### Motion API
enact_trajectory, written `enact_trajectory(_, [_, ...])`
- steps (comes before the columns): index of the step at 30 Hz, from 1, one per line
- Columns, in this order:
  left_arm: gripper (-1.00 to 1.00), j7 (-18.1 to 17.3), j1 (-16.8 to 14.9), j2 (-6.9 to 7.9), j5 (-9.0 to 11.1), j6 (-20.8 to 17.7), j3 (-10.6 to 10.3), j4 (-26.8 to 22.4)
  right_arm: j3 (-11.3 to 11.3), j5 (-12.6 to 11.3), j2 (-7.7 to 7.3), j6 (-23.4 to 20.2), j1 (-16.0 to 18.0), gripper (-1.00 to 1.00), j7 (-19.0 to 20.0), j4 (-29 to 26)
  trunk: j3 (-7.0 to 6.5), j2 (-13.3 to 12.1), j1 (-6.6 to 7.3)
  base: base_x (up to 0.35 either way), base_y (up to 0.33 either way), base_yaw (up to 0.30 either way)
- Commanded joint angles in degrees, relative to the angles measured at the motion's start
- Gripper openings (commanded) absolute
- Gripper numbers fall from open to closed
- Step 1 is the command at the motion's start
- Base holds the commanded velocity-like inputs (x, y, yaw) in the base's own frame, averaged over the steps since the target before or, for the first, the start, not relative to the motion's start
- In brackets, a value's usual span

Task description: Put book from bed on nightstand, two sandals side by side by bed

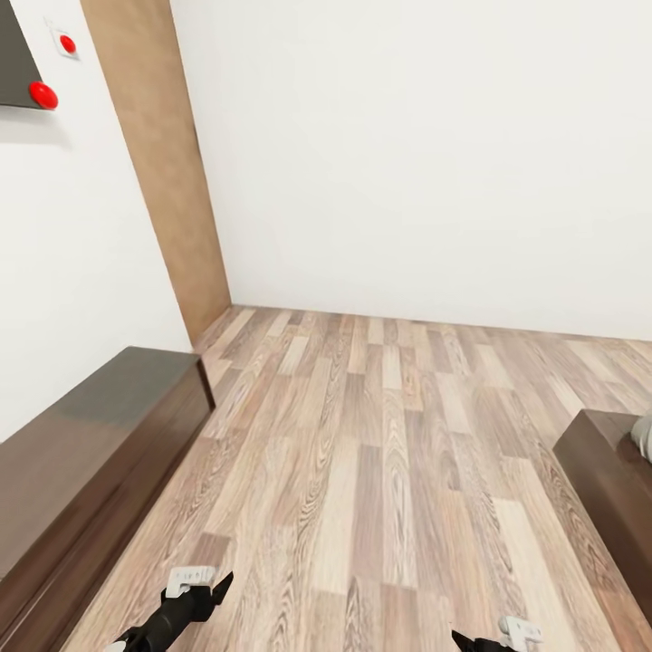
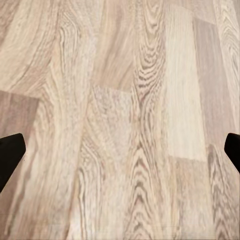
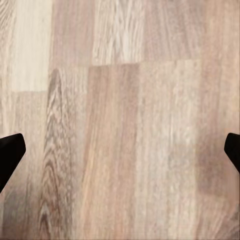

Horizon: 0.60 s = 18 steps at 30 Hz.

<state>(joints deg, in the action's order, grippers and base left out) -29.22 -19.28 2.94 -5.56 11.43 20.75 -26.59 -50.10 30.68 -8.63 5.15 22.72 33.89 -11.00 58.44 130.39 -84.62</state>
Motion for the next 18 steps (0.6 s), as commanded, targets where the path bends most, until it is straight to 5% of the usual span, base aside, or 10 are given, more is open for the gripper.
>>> enact_trajectory(1, [1.0,-0.3,-0.1,-0.04,-0.6,0.3,0.4,0.0,-0.4,0.6,0.0,0.3,0.0,1.0,0.2,0.0,0.05,0.0,-0.02,0.335,0.0,0.0])
enact_trajectory(18, [1.0,-0.3,-0.1,-0.04,-0.6,0.3,0.4,0.0,-0.4,0.6,0.01,0.3,0.0,1.0,0.1,0.1,0.05,0.0,-0.02,0.335,0.0,-0.031])
